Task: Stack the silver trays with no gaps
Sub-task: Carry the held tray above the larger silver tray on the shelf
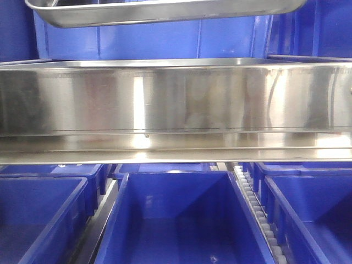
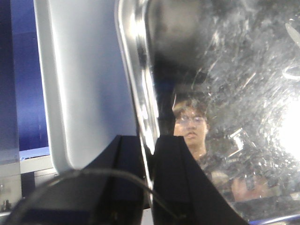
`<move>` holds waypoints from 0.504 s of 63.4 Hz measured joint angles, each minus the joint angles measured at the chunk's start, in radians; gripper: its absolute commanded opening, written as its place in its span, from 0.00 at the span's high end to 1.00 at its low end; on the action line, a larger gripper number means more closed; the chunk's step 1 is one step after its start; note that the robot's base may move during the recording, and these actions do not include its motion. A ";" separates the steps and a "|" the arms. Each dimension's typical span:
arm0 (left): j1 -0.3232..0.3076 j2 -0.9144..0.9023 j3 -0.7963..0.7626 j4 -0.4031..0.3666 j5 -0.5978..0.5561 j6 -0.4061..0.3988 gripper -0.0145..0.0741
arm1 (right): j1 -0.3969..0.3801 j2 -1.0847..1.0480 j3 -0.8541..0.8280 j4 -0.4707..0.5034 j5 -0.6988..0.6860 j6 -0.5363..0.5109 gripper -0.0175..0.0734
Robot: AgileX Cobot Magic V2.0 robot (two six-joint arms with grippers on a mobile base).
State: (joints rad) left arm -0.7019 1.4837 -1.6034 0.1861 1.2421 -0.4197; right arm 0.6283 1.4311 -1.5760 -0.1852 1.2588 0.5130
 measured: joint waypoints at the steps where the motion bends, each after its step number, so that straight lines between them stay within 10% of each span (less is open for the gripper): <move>1: 0.000 0.000 0.000 0.000 0.000 0.000 0.89 | 0.000 0.000 0.000 0.000 0.000 0.000 0.75; 32: 0.002 0.000 0.000 -0.022 0.004 0.000 0.89 | 0.000 0.000 0.000 -0.009 0.000 -0.005 0.75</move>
State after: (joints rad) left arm -0.6998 1.4837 -1.6034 0.1643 1.2463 -0.4197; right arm 0.6283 1.4311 -1.5760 -0.1945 1.2588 0.5076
